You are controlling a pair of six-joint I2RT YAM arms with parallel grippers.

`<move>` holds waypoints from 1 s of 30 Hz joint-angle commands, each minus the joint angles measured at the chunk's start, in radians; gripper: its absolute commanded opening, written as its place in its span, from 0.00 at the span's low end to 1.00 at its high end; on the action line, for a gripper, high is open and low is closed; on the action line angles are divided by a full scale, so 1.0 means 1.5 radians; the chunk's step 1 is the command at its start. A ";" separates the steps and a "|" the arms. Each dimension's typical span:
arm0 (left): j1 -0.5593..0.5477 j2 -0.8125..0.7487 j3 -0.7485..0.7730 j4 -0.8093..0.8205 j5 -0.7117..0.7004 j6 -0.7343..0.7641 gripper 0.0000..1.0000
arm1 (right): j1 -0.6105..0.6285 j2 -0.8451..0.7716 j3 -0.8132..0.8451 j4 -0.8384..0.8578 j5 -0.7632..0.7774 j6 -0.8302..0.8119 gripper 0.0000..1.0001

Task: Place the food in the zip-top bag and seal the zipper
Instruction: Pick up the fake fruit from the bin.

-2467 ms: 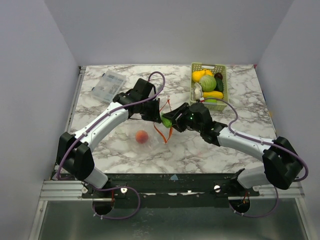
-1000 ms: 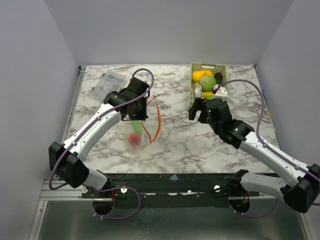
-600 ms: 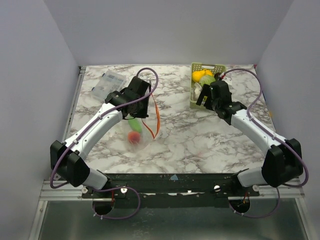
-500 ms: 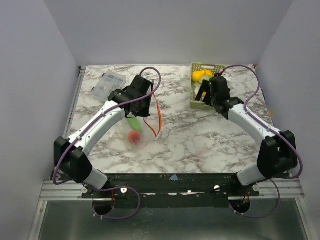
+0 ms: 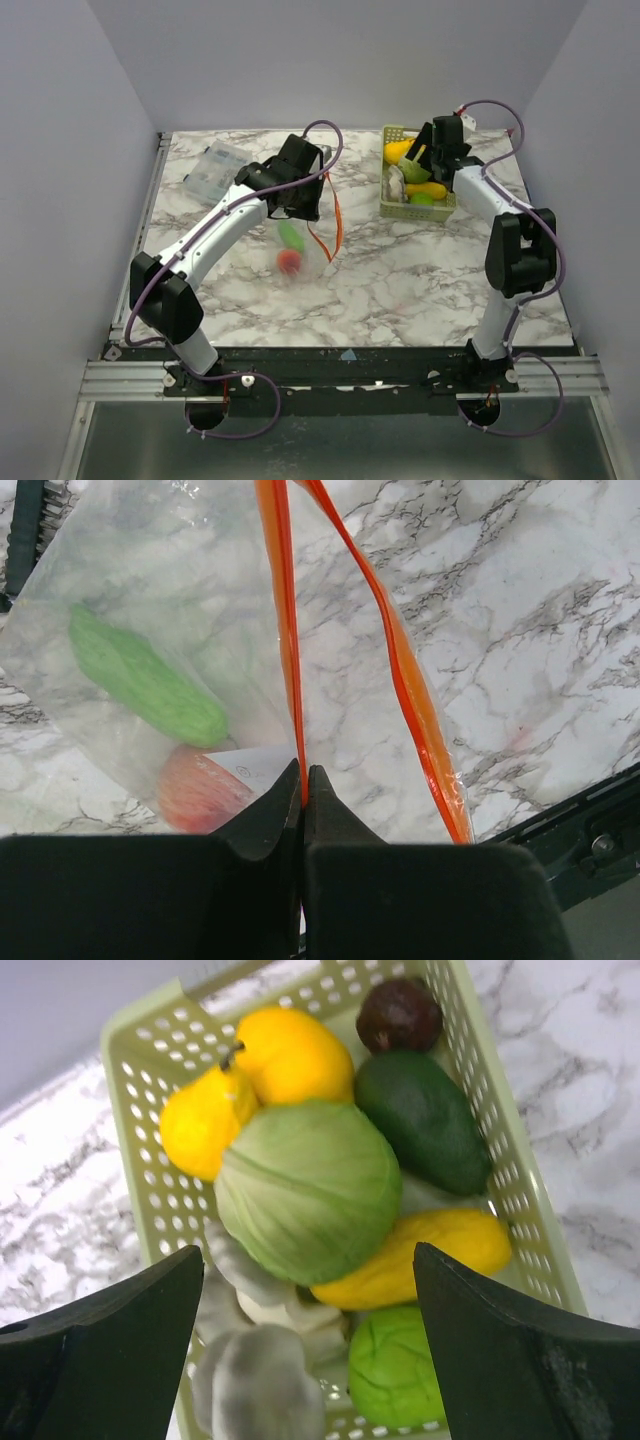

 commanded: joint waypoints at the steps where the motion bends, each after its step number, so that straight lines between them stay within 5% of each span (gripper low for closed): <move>1: -0.002 0.000 -0.011 0.009 0.030 0.013 0.00 | 0.004 0.055 0.089 0.067 -0.009 -0.016 0.88; 11: -0.002 0.001 -0.026 0.016 0.069 0.002 0.00 | 0.001 0.284 0.394 0.011 -0.001 -0.056 0.91; 19: -0.003 -0.001 -0.027 0.016 0.077 0.001 0.00 | -0.008 0.329 0.408 0.033 -0.057 -0.083 0.88; 30: -0.016 -0.014 -0.021 -0.002 0.064 0.004 0.00 | -0.009 0.385 0.435 0.022 -0.126 -0.189 0.68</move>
